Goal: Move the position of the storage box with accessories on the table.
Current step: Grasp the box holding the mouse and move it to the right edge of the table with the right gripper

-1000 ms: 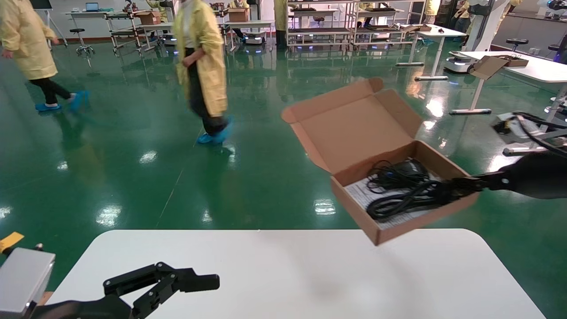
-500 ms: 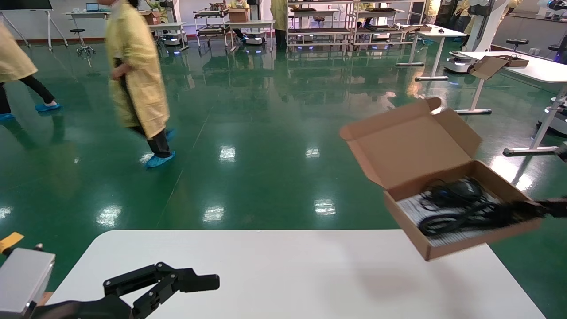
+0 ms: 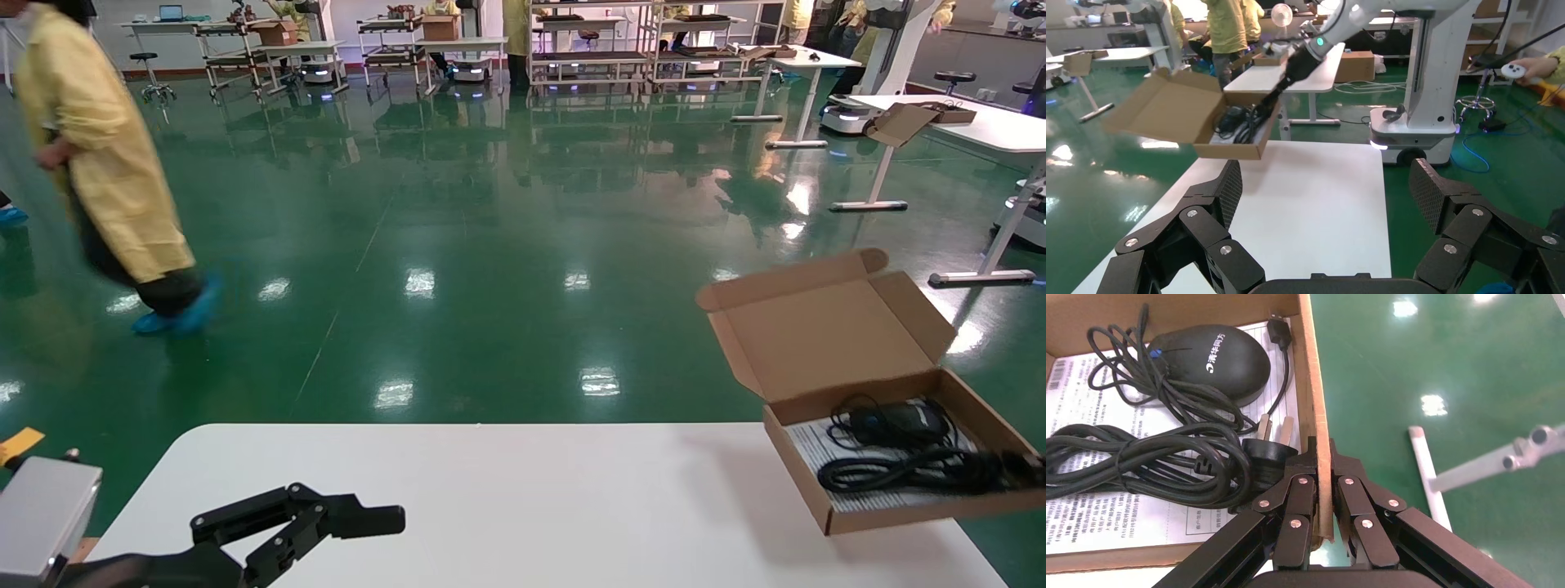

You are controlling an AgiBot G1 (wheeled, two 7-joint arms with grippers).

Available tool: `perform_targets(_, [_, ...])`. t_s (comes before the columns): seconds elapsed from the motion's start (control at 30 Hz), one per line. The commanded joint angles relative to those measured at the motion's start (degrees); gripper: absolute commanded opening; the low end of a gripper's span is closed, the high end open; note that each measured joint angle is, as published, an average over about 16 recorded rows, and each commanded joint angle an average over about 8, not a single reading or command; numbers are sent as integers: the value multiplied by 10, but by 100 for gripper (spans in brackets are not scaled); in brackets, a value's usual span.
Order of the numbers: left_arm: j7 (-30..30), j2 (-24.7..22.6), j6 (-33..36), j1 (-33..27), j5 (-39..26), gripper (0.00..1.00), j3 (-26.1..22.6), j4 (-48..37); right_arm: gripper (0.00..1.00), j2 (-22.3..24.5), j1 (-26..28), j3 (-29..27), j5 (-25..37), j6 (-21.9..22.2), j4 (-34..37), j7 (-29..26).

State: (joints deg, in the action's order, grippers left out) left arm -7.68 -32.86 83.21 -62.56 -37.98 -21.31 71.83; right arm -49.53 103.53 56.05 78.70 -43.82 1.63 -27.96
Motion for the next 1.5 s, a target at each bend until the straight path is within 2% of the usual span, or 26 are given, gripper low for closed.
perform_targets(0.03, [0, 0, 0, 0, 0, 100, 0, 0, 0, 1, -18, -4, -6, 18, 0, 2])
perform_targets(0.23, [0, 0, 0, 0, 0, 100, 0, 0, 0, -12, -72, -16, -23, 82, -1, 3])
perform_targets(0.43, [0, 0, 0, 0, 0, 100, 0, 0, 0, -26, -107, -26, -37, 121, -9, 3])
perform_targets(0.83, [0, 0, 0, 0, 0, 100, 0, 0, 0, -48, -135, -35, -50, 153, -23, 12])
perform_targets(1.07, [0, 0, 0, 0, 0, 100, 0, 0, 0, -49, -142, -36, -52, 158, -30, 32])
perform_targets(1.13, [0, 0, 0, 0, 0, 100, 0, 0, 10, -49, -144, -36, -52, 157, -32, 39])
perform_targets(1.33, [0, 0, 0, 0, 0, 100, 0, 0, 85, -49, -145, -38, -54, 157, -36, 59])
perform_targets(1.37, [0, 0, 0, 0, 0, 100, 0, 0, 94, -49, -145, -38, -54, 157, -37, 63])
perform_targets(1.4, [0, 0, 0, 0, 0, 100, 0, 0, 100, -49, -145, -38, -54, 158, -37, 67])
perform_targets(1.5, [0, 0, 0, 0, 0, 100, 0, 0, 100, -48, -146, -39, -55, 160, -39, 79])
